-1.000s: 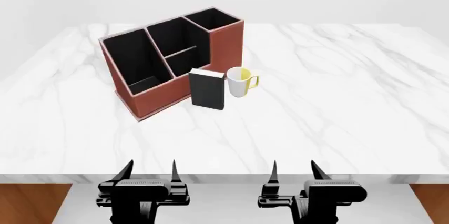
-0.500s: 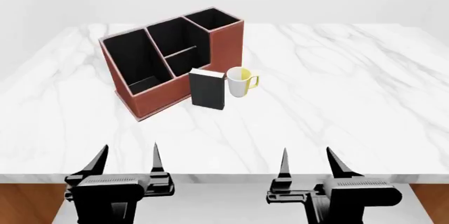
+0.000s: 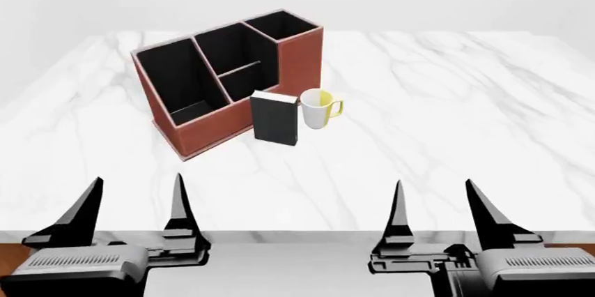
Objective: Pick up the book and place it in the right compartment of the caddy.
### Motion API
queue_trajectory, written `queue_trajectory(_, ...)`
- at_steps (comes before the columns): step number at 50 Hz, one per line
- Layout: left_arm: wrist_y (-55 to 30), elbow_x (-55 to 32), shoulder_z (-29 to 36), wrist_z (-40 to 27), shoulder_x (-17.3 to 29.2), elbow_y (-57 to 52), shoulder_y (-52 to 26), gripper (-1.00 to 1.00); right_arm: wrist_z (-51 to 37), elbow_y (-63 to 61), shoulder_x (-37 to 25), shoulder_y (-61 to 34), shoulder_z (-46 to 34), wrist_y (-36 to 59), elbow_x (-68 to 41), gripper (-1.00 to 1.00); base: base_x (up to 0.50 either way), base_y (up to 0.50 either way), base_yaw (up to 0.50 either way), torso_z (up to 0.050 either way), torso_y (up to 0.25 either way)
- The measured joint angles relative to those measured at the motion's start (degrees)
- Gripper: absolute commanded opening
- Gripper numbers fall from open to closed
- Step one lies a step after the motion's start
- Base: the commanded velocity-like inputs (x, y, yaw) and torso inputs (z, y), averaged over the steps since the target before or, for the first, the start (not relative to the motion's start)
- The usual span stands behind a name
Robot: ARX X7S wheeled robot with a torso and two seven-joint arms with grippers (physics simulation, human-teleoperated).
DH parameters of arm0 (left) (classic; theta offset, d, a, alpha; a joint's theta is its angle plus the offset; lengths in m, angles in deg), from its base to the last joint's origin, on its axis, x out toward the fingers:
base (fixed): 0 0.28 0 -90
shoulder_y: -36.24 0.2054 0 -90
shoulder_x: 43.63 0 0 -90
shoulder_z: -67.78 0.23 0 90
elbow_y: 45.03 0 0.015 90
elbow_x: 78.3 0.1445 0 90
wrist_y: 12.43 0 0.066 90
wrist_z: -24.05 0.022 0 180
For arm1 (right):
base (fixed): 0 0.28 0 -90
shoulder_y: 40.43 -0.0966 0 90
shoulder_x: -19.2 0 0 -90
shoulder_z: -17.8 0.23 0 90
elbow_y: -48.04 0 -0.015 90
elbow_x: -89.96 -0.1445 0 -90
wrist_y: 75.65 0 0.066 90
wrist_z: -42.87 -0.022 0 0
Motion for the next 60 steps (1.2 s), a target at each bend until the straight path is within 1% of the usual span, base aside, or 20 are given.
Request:
queue_trajectory(8,-0.73,-0.75,-0.11,-0.62,0.54,-1.76,0.47,1.0,-0.5,-1.89,-0.6,0.39,-0.24,0.98,-0.5,1.0,0.0,0.0,0.0,0.0,0.0)
queue_trajectory(24,-2.34,-2.16,-0.25,-1.83,1.45,-3.04,0.39,1.0,-1.28,-2.98,-1.57,0.69,-0.84,1.41,-0.93,1.0,0.0,0.0,0.0,0.05,0.0)
queue_trajectory(58,-1.86,-3.09,0.86,-3.84,3.34,-3.04,0.5,1.0,-2.79,-3.0,-3.14,0.77,-1.96,1.23,-1.65,1.0,0.0,0.0,0.0,0.05,0.0)
queue_trajectory(60,-1.77,-3.19,0.91,-4.06,3.39,-2.97,0.48,1.0,-2.9,-2.94,-3.26,0.76,-2.03,1.17,-1.72,1.0,0.0,0.0,0.0,0.0,0.0)
